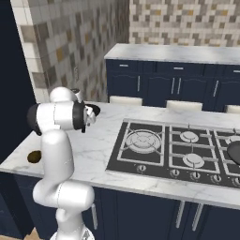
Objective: Place both pans onto different burners. Then place the avocado and the fish on different pans.
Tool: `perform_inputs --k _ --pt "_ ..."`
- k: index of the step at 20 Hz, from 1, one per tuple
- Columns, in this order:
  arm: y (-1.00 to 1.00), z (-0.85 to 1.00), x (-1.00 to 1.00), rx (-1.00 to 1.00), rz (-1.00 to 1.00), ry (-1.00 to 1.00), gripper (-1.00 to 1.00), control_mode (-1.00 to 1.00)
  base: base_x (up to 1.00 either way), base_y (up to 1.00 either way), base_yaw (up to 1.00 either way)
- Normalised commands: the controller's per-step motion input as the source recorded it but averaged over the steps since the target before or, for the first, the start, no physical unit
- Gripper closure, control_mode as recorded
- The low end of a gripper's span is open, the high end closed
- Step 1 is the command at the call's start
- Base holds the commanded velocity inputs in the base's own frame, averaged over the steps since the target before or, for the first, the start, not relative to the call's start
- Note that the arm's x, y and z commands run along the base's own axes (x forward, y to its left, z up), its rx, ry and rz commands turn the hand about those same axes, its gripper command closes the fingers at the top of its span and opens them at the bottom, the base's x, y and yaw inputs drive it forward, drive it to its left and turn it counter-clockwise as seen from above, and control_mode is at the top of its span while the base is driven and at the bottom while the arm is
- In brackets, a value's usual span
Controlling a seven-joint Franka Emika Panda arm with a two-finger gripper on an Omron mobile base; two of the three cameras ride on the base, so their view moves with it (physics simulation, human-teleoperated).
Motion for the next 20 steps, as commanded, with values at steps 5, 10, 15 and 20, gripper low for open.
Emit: perform_inputs --k 5,10,15,20 --pt "0.09 -0.22 0.20 0.00 0.01 0.00 -1.00 -1.00 0.00 0.00 0.00" --pt "0.03 -0.21 0.19 0.00 0.00 0.00 -1.00 -1.00 0.00 0.00 0.00" --pt "0.00 -0.25 0.26 0.00 0.00 0.00 -1.00 -1.00 0.00 0.00 0.00" --pt "0.02 -0.32 0.28 0.00 0.00 0.00 1.00 -1.00 0.00 0.00 0.00"
